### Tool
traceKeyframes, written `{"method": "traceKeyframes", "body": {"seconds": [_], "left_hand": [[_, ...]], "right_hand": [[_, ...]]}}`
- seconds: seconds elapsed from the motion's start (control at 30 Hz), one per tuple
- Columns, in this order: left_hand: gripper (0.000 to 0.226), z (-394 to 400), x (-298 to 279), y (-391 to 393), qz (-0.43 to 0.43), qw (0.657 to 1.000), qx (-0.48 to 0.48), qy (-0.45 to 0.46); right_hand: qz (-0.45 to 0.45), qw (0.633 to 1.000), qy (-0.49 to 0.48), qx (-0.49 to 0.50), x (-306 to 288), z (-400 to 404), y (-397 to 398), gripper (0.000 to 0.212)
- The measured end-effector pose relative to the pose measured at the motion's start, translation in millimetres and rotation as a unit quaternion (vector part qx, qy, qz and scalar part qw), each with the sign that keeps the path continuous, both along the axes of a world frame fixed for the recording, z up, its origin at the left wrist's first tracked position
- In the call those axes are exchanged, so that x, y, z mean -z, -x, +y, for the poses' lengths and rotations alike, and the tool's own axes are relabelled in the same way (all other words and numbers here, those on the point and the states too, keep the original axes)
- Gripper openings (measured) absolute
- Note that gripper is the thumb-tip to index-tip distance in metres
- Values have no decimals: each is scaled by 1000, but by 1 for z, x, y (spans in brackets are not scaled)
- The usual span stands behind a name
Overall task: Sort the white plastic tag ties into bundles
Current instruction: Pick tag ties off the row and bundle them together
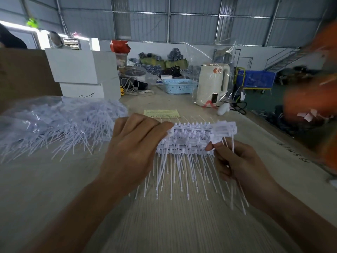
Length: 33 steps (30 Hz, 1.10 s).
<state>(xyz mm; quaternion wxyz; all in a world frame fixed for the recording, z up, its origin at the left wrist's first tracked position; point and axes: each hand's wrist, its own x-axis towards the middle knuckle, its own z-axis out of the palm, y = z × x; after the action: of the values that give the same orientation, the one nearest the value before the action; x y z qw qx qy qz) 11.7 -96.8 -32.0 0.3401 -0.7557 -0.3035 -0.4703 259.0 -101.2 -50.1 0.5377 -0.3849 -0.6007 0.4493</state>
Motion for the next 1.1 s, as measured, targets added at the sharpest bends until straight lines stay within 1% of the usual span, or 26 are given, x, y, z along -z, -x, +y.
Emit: {"method": "traceKeyframes", "body": {"seconds": [0.13,0.27,0.37,0.43,0.6,0.63,0.77,0.9,1.0,1.1], "left_hand": [[19,1,-1,1,-1,1000,-1,1],[20,1,-1,1,2,1000,-4,0],[21,0,-1,1,2,1000,-5,1],[22,0,0,1,3,1000,-8,1],[20,-1,-1,1,2,1000,-10,1],[20,-1,0,1,4,1000,-12,2],[23,-2,0,1,3,1000,-11,9],[19,-3,-2,2,0,1000,-5,13],[31,-4,-2,3,3,999,-11,33],[43,-7,-3,2,5,999,-11,48]], "right_hand": [[39,999,-21,4,-2,-1,0,25],[80,995,-64,-6,-7,-2,-2,18],[100,993,-57,-23,-9,-3,-4,17],[104,993,-45,-27,-8,-3,-5,16],[80,996,-41,-15,-9,-2,-9,12],[76,996,-35,-14,-8,-1,-10,13],[74,996,-6,-42,-9,1,-10,29],[36,999,-6,-35,-6,0,-5,33],[41,998,-6,-37,-6,-1,-6,34],[79,996,4,-49,-10,-1,-12,39]]}}
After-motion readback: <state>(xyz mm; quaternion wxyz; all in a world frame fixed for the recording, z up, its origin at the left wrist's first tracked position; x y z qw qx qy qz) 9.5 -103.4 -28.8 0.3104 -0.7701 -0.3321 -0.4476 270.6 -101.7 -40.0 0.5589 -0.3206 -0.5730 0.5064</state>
